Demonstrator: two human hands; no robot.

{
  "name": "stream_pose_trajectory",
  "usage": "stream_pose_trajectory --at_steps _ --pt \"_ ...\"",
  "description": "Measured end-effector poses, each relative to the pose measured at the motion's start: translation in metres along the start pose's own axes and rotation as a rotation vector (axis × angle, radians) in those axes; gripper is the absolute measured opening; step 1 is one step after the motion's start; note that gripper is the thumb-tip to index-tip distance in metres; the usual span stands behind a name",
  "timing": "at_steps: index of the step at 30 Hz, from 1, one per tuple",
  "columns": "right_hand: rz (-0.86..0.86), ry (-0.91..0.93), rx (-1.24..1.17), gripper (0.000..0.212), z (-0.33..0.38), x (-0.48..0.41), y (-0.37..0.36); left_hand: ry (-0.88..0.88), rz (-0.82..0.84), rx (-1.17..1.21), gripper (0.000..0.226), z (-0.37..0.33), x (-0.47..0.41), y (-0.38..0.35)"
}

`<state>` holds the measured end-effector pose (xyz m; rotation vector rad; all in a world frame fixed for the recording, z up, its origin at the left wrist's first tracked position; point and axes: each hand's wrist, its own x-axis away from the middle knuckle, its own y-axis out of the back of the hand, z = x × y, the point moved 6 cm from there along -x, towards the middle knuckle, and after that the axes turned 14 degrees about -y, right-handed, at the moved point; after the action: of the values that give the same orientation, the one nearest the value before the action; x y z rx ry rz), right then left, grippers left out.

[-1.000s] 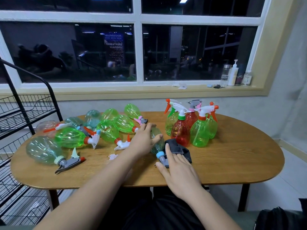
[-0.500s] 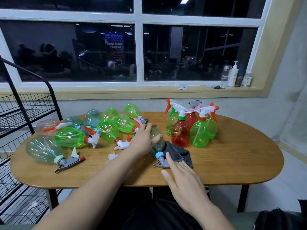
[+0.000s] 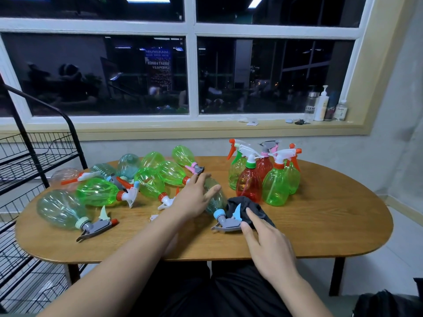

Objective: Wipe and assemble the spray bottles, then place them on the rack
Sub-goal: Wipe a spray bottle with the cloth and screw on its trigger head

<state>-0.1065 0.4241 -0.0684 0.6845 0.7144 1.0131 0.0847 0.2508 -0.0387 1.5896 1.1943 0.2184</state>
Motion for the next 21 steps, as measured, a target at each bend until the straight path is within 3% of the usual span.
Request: stream_pose_trajectory --at_steps 4,6,9,14,21 --pt "-0.107 -0.09 -0.405 0.042 -0.012 -0.001 0.012 -0.057 -0.018 -0.058 0.085 -0.003 0.007 0.009" --pt "-0.155 -0.127 -0.559 0.033 -0.015 -0.001 0.019 -0.174 -0.068 -0.107 0.072 -0.013 0.01 0.014" --pt "-0.235 -0.108 -0.667 0.037 -0.016 -0.002 0.026 -0.391 -0.047 -0.193 0.055 -0.035 0.018 0.017" --pt "-0.193 -0.12 -0.886 0.033 -0.019 -0.017 0.023 -0.534 0.172 -0.262 0.056 -0.052 0.029 0.005" --pt "-0.096 -0.151 -1.077 0.03 -0.01 -0.03 0.025 -0.598 0.233 -0.413 0.06 -0.053 0.028 0.0"
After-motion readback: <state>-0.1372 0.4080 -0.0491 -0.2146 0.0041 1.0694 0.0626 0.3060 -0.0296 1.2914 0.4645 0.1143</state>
